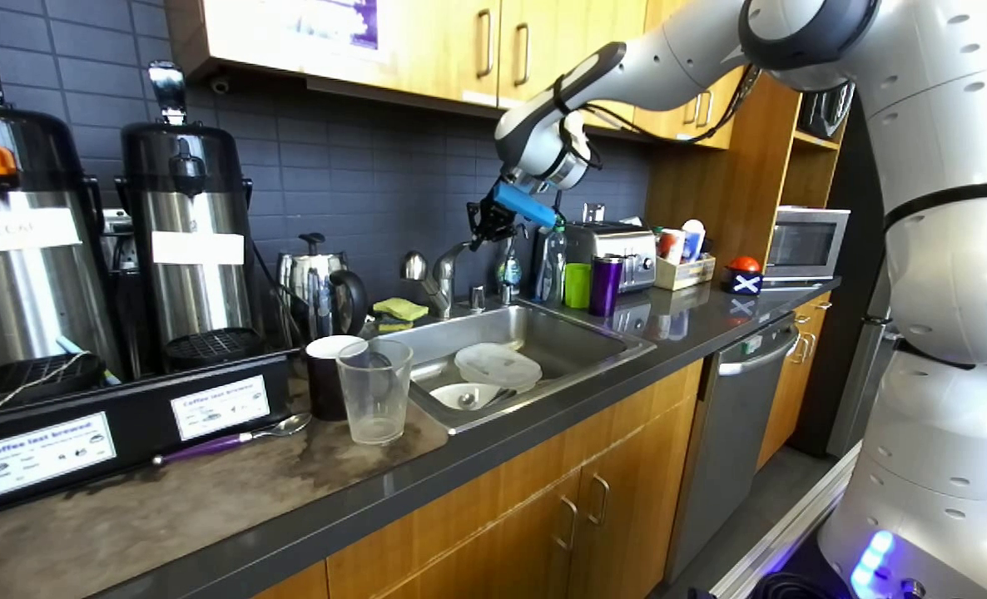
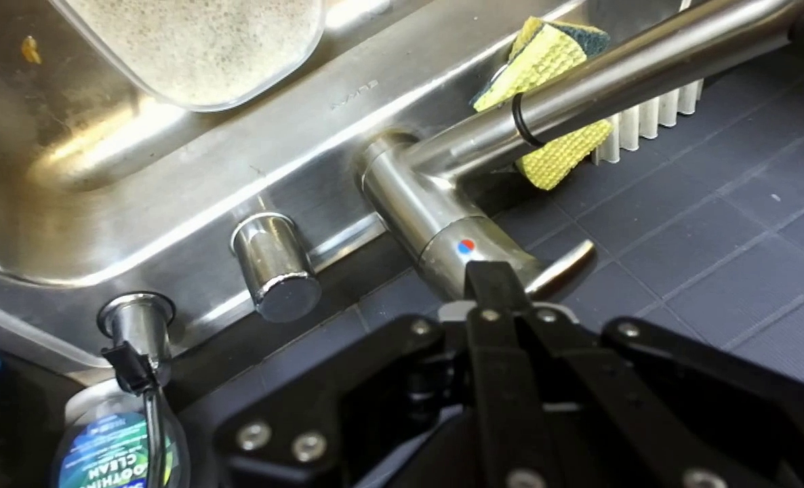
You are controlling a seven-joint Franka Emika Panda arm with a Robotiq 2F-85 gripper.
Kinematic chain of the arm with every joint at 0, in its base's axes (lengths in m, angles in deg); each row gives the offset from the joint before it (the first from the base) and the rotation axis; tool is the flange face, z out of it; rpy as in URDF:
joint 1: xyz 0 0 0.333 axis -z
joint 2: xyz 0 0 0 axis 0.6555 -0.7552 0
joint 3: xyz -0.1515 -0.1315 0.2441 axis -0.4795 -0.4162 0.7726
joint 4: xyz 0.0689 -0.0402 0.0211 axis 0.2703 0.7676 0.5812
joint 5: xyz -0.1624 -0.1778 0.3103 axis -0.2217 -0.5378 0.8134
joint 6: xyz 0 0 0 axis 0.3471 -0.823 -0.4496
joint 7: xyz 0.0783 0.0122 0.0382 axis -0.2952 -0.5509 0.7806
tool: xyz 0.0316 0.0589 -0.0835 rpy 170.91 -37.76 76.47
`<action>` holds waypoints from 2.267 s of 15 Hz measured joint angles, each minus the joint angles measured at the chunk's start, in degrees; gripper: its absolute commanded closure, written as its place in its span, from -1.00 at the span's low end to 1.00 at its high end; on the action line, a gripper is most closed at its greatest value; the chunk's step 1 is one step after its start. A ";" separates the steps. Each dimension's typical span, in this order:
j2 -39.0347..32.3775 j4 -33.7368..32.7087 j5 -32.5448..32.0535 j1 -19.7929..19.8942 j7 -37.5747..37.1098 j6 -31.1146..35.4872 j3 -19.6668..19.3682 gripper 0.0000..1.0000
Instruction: Move the faucet head to the left and then push the faucet handle upwards
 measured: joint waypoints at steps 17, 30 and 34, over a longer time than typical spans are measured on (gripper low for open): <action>-0.02 -0.90 4.58 0.45 0.28 1.01 2.14 1.00; -0.08 -0.66 8.37 1.08 -0.01 0.88 2.57 1.00; -0.08 -0.41 9.71 1.13 -0.17 0.79 2.58 1.00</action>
